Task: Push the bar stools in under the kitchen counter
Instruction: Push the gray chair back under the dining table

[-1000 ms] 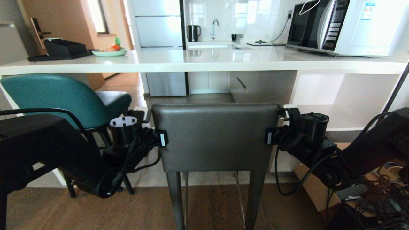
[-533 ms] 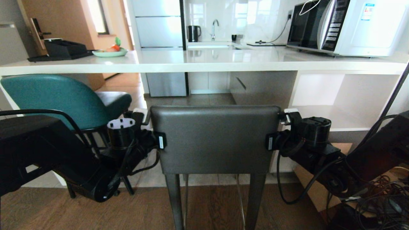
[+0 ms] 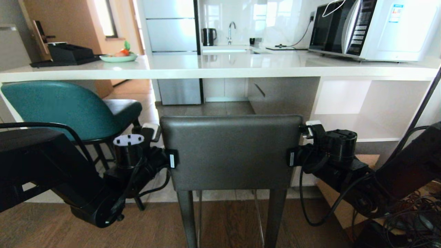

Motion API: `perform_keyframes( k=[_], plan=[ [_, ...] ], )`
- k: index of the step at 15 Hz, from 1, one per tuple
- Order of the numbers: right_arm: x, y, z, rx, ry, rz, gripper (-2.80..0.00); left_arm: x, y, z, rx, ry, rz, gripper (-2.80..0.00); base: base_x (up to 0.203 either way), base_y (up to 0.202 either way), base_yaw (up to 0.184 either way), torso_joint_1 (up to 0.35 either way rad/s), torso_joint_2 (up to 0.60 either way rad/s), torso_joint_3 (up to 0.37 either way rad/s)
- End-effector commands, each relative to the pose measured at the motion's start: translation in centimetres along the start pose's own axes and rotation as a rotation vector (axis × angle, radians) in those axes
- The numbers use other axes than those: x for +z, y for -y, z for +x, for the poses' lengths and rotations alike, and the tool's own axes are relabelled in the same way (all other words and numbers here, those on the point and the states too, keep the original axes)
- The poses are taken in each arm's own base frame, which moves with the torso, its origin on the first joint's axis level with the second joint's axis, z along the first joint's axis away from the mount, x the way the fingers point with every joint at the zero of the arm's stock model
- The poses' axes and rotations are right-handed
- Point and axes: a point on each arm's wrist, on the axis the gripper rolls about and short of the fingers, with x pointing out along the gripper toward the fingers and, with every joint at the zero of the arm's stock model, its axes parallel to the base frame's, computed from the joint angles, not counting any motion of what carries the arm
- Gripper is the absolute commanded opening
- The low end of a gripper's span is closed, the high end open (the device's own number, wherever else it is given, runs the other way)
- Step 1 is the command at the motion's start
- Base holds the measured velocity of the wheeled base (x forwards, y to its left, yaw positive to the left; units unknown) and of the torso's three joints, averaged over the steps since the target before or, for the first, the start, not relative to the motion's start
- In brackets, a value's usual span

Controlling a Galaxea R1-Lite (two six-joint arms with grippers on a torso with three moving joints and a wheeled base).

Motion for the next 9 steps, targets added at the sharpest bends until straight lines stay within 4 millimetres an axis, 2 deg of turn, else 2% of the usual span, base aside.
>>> perform_keyframes(
  k=[1, 4, 9],
  plan=[
    [-0.2, -0.1, 0.1, 0.002, -0.001, 0.000, -2.80, -0.3, -0.1, 0.0, 0.004, -0.007, 0.000, -2.80, 0.000, 0.000, 0.000, 0.000, 0.00, 0.000],
    [-1.1, -0.1, 0.6, 0.002, -0.027, 0.000, -2.80, -0.5, -0.1, 0.1, 0.003, -0.012, 0.000, -2.80, 0.000, 0.000, 0.000, 0.000, 0.00, 0.000],
    [-2.4, -0.2, 1.5, -0.024, -0.003, 0.006, -2.80, -2.6, -0.4, 0.7, 0.014, -0.030, 0.001, -2.80, 0.000, 0.000, 0.000, 0.000, 0.00, 0.000]
  ],
)
